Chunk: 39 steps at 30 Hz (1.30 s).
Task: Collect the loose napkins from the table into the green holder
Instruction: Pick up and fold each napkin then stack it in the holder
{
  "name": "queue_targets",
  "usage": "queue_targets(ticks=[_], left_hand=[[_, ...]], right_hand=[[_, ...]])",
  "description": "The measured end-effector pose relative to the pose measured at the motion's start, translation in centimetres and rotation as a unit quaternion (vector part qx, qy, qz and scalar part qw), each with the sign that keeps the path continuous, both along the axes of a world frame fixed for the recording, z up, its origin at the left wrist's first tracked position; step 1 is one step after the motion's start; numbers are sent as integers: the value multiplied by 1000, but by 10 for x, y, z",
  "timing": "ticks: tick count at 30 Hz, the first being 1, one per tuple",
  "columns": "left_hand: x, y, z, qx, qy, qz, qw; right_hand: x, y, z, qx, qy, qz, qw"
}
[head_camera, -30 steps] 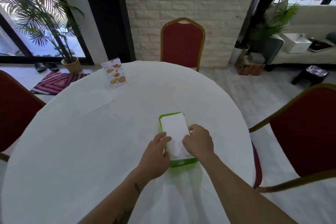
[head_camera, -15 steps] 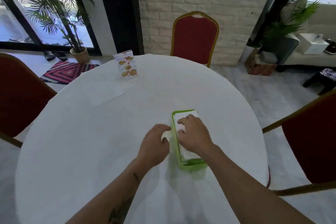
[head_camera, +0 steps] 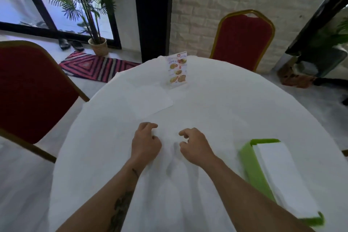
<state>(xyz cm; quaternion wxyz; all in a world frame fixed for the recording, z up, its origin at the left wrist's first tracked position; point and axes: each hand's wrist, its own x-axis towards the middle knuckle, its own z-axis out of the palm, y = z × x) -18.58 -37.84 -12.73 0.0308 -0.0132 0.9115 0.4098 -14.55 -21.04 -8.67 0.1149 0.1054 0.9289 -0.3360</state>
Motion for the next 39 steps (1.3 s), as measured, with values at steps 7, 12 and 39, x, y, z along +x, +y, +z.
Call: queue_targets(ticks=[7, 12, 39], left_hand=[[-68, -39, -22, -209, 11, -109, 972], [-72, -45, -39, -250, 16, -163, 954], [116, -19, -23, -168, 70, -252, 950]], right_hand=[[-37, -36, -30, 22, -40, -37, 998], [-42, -29, -31, -83, -35, -150, 985], [44, 0, -8, -161, -59, -289, 942]])
